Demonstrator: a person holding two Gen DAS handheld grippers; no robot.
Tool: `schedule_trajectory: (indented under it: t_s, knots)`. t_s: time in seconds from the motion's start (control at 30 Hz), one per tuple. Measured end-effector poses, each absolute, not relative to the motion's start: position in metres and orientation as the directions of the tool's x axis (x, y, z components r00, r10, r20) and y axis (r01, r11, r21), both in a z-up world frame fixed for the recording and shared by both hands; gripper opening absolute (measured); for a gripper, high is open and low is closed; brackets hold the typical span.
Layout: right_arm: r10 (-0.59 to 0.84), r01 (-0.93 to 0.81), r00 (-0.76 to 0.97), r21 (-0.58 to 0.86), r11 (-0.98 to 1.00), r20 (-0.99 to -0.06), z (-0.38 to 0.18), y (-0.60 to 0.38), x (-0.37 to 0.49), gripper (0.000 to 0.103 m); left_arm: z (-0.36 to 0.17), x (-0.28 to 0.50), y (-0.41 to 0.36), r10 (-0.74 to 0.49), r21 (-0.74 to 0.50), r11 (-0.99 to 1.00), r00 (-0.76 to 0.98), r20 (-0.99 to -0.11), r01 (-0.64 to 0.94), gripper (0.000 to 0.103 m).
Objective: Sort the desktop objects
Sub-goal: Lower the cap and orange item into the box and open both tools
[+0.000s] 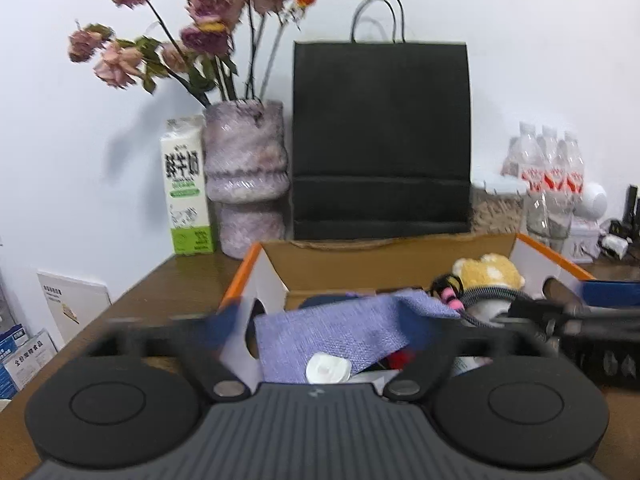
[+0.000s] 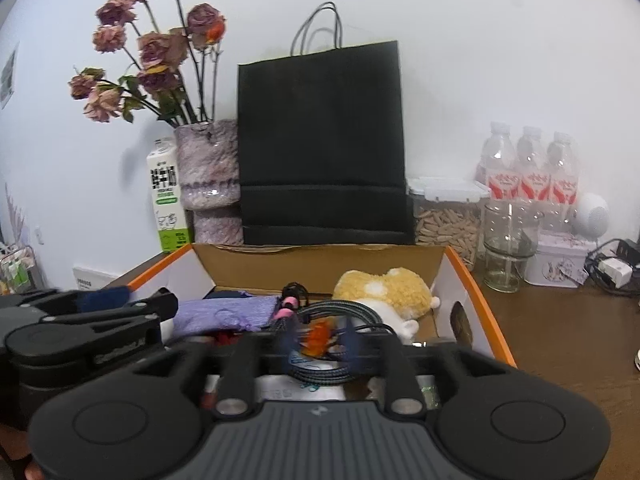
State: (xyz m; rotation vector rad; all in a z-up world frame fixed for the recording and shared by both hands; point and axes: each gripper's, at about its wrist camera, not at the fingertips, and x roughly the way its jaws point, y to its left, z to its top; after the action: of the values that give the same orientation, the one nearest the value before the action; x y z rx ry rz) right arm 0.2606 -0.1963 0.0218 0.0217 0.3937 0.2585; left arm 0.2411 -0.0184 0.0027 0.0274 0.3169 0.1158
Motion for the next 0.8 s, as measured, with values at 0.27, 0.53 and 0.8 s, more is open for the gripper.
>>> schedule_trajectory:
  t_s: [0.27, 0.53, 0.8]
  knots:
    - [0.219, -0.213, 0.918, 0.056, 0.975, -0.331, 0.0232, -0.1992, 0.2576, 0.102, 0.0057, 0.2357, -0.0161, 0.152, 0.047, 0.988, 0.954, -0.259, -0.145, 0.103]
    - [0.212, -0.208, 0.92, 0.049, 0.977, -0.328, 0.0216, -0.1982, 0.2564, 0.102, 0.0028, 0.2339, -0.0178, 0.155, 0.059, 0.988, 0.956, -0.249, -0.145, 0.103]
    - [0.205, -0.203, 0.919, 0.042, 0.978, -0.336, 0.018, -0.1969, 0.2548, 0.103, -0.0018, 0.2287, -0.0182, 0.153, 0.061, 0.988, 0.963, -0.224, -0.143, 0.103]
